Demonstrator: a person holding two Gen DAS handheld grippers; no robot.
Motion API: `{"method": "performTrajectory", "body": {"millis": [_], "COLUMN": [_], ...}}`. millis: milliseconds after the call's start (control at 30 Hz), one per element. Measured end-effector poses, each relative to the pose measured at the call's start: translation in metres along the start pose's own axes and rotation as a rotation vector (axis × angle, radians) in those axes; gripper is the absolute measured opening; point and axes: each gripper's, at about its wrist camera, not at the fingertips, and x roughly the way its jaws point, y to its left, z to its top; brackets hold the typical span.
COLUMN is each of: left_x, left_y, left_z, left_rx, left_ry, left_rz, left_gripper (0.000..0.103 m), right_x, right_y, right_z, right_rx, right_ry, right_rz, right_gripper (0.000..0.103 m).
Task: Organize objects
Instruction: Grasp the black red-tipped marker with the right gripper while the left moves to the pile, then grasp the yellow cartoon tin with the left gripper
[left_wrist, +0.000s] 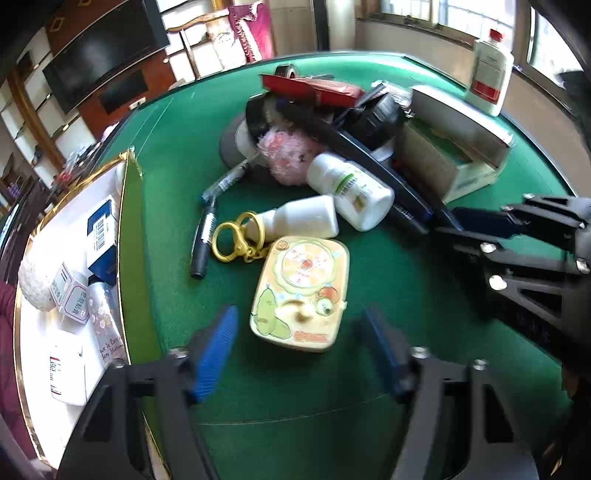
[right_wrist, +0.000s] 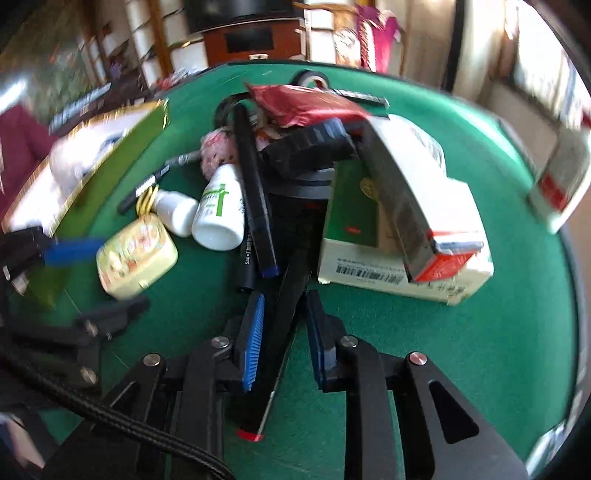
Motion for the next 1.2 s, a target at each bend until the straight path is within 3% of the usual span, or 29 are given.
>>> {"method": "performTrajectory", "body": {"millis": [67,100,133,200,267,400,633,1000,1200], "left_x": [0.001,0.0,-0.002,-0.003,-0.004,-0.017,-0.032,-0.011,-0.005], "left_y": [0.002,0.002,0.001,-0.003,-0.004,0.0,0.005,-0.005,-0.014], "left_z": [-0.002,-0.003,-0.004,-0.007,-0.011,-0.016,-0.018,-0.02,-0.014], "left_rx": [-0.024,-0.032,-0.045,-0.049,-0.071,-0.122,-0.162,-0.137,-0.104], "left_ry": [-0.009,-0.022,-0.039,-0.049,-0.063,-0.1,-0.159,-0.08,-0.087], "left_rz": [-0.025,-0.051,-0.096,-0.075,-0.091,-0.161,-0.195,-0.133,-0.074], "left_gripper": [0.065,0.045,0.04,0.04,0.04,0.04,0.04,0.04,0.042], "right_x": [-0.003,-0.004,-0.004,-0.006,-0.015,-0.041,-0.047,-0.035,-0.021], "right_y": [0.004,0.001,-0.002,-0.01,-0.021,-0.031,-0.03,-0.018,-0.011], "right_z": [-0.005,-0.006,-0.006,-0.008,-0.007,-0.004,0.003,0.003,0.001], "right_rx": [-0.046,-0.046,-0.037,0.001,0.055,0.114,0.158,0.146,0.134], "right_ry": [-0.029,-0.036,-0.039,-0.047,-0.081,-0.166,-0.199,-0.159,-0.1], "right_rz": [-0.006,0.012,0.017,0.026,0.089,0.173,0.287,0.281,0.267], "right_gripper": [0.017,0.014,0.012,0.012,0.012,0.012,0.012,0.012,0.012]}}
